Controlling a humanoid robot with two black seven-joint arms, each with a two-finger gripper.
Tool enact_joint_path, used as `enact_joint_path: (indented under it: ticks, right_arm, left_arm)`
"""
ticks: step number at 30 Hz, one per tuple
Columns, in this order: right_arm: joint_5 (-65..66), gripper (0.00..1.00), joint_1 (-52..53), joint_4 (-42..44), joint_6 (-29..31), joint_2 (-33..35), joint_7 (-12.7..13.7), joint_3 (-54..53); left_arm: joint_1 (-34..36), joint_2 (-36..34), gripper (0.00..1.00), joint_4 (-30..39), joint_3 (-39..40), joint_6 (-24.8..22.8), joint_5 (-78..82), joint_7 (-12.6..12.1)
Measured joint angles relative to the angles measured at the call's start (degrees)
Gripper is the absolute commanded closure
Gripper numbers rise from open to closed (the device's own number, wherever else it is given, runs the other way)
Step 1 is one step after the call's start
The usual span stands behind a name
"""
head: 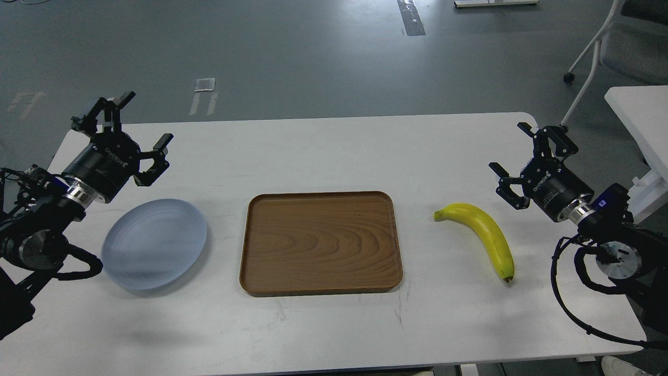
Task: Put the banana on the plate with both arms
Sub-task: 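Move the left gripper down toward the rim of the light blue plate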
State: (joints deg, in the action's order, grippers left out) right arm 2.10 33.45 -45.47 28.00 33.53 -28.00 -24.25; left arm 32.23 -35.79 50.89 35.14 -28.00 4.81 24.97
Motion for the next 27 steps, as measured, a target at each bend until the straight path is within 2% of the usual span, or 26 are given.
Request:
enact_joint_path:
  ticks: [11,19,22,27]
  right_arm:
    - [0.01,0.01,-0.02,0.38,0.00,-0.02,-0.01,0.34]
    - [0.10,0.01,0.56,0.38,0.00,0.14,-0.01,0.76]
    - [0.10,0.01,0.62,0.39,0.00,0.14,-0.01,0.85]
    - [0.16,0.01,0.89,0.38,0.00,0.13,-0.01,0.88]
  left_arm:
    - [-0.42,-0.33,0.00,-0.53,-0.11,0.00,0.09,-0.21]
    - [2.70,-1.60,0.00,-6.49,0.17,0.00,1.85,0.20]
    - [3.78,-4.10,0.00,-4.17,0.34,0.00,8.40,1.31]
    - [5.58,-11.00,0.00,6.76,0.59,-0.01,28.10,2.96]
